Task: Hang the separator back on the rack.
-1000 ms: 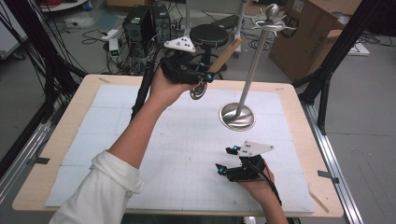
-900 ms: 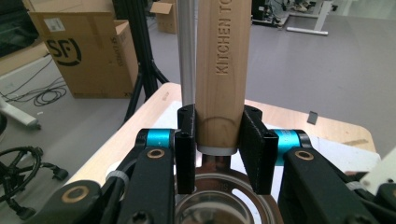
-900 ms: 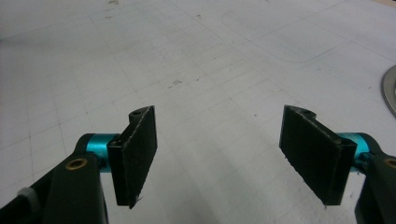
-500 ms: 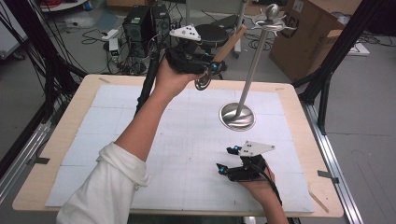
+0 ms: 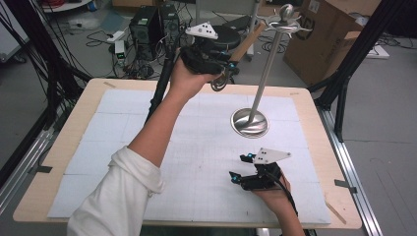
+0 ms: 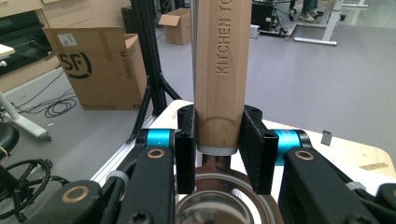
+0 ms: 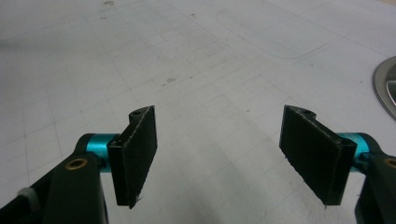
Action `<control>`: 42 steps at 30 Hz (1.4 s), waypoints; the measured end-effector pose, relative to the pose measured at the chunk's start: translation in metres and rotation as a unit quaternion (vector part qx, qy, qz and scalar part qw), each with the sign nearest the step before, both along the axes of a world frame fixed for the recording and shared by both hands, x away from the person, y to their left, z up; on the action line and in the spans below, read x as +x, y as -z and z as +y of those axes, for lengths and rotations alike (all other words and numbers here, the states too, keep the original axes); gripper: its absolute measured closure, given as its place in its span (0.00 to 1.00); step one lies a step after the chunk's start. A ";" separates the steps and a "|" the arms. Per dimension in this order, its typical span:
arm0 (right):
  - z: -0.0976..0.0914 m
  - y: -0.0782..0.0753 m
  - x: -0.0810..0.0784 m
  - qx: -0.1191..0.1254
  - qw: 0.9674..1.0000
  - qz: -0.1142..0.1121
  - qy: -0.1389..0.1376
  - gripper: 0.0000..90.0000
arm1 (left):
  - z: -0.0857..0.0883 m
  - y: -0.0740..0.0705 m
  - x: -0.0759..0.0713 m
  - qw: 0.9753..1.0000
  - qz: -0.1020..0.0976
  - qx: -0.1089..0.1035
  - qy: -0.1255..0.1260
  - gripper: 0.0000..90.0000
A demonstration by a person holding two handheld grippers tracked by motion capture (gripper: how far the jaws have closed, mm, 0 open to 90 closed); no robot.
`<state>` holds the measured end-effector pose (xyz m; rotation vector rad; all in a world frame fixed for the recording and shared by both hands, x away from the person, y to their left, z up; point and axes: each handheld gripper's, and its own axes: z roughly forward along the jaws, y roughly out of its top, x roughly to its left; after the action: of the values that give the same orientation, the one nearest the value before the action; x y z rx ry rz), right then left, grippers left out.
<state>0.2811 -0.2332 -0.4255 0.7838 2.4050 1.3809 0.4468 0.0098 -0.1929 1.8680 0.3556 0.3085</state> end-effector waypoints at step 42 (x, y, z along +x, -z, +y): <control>-0.006 0.001 -0.001 0.006 1.000 0.003 0.006 0.30 | -0.039 0.017 0.023 0.999 0.029 0.029 0.004 0.76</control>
<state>0.2801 -0.2391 -0.4266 0.8052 2.3945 1.3929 0.4699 -0.0287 -0.2098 1.9384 0.3826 0.2618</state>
